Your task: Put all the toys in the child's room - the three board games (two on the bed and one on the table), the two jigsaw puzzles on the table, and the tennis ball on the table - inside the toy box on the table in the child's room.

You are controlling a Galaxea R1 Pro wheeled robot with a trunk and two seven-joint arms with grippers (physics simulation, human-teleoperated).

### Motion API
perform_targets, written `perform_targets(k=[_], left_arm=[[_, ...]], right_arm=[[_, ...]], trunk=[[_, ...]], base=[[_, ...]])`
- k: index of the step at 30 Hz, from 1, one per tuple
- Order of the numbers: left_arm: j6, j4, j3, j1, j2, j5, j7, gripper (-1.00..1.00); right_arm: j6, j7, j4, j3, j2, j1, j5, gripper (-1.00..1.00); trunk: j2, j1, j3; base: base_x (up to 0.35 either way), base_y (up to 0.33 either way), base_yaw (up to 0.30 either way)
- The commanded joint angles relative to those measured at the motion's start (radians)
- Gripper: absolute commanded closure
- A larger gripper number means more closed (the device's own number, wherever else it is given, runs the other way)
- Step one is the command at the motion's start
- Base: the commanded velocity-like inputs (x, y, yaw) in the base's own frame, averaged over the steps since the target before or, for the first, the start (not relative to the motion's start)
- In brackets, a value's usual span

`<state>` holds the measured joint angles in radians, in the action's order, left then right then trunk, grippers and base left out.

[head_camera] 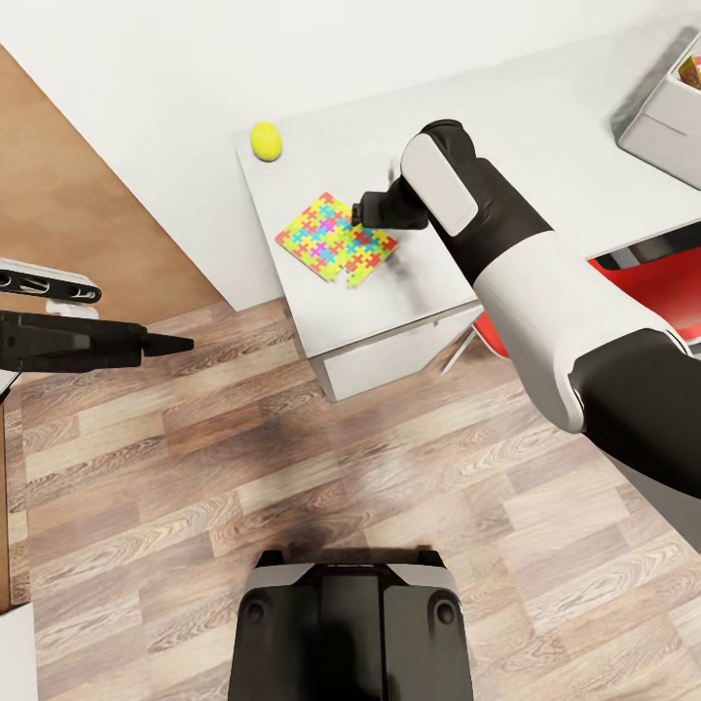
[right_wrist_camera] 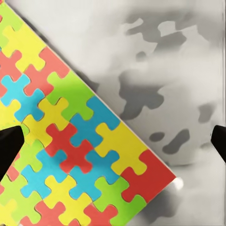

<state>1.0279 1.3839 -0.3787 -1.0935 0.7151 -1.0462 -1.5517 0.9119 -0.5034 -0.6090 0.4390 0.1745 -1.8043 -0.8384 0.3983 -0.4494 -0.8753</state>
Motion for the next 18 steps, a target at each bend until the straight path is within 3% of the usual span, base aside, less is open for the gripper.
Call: perform_targets(k=[1,18], left_arm=[[0.011,0.000,-0.003,-0.001,0.001,-0.002,-0.005,-1.00],[0.009,-0.013,-0.003,0.000,0.001,-0.002,-0.005,-1.00]], right_arm=[[-0.001,-0.012,0.001,0.002,0.000,-0.001,-0.010,-1.00],[-0.044,-0.074,0.020,0.001,0.000,-0.001,-0.012,-1.00]], trunk=[[0.002,-0.001,-0.001],[0.002,-0.001,-0.001]], base=[[0.000,0.000,0.000],[0.031,0.011,0.000]])
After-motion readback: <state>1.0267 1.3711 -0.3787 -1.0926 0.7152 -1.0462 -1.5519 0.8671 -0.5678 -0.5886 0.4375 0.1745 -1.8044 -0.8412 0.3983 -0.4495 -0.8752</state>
